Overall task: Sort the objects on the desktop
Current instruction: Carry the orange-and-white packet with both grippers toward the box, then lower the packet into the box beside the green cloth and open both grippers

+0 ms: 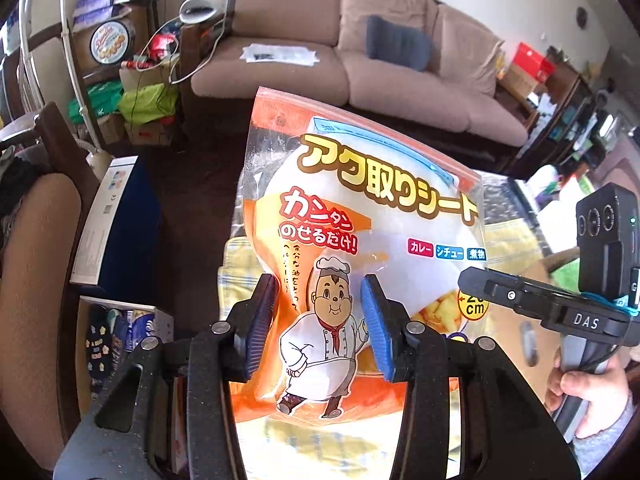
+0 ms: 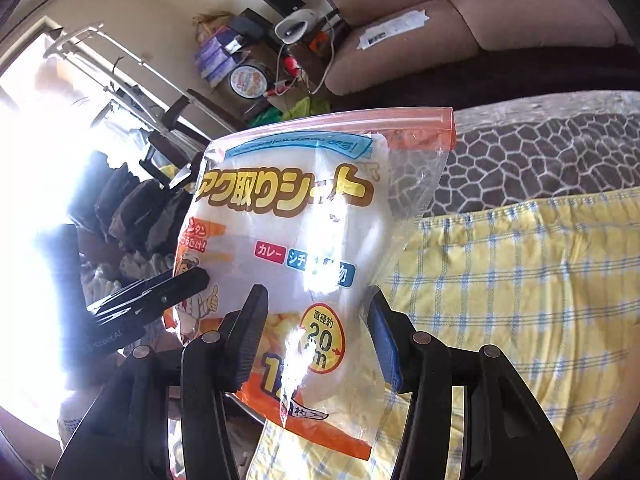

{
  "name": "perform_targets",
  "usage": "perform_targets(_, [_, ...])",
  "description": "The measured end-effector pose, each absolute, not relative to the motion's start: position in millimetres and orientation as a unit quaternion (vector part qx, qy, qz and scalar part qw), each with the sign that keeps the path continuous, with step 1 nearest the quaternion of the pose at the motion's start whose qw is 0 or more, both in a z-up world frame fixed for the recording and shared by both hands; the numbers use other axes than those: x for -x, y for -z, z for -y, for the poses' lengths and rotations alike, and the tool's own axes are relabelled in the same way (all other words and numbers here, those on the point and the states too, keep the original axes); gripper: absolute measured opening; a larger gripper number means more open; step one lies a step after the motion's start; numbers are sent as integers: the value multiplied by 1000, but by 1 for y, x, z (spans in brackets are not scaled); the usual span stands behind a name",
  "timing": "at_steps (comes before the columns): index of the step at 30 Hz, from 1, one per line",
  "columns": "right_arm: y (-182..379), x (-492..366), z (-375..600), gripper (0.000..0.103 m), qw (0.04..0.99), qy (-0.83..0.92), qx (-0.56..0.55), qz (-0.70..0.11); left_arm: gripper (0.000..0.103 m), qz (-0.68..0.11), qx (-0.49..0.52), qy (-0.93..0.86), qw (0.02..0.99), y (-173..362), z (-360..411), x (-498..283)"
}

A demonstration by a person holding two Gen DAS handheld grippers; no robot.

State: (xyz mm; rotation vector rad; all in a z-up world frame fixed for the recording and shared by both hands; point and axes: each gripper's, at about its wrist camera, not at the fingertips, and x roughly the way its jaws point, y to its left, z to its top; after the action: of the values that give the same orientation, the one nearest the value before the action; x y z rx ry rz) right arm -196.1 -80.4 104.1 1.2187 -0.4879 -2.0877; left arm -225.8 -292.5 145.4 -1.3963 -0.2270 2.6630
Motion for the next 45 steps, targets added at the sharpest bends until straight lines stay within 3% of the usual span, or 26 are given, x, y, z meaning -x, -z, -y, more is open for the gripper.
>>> perform_targets(10, [-165,142,-39,52,290,828,-442,185,41,86,450,-879,134,-193,182,196])
perform_targets(18, [-181,108,-163,52,231,849,-440,179,41,76,468,-857,201,-189,46,183])
perform_targets(29, [-145,89,-302,52,167,849,-458,203,41,47,522,-818,238,-138,-98,176])
perform_targets(39, [-88,111,-339,52,167,831,-486,211,41,6,553,-806,212,-97,-131,174])
perform_targets(45, [-68,119,-333,52,170,827,-499,194,46,-22,565,-801,196,-81,-134,175])
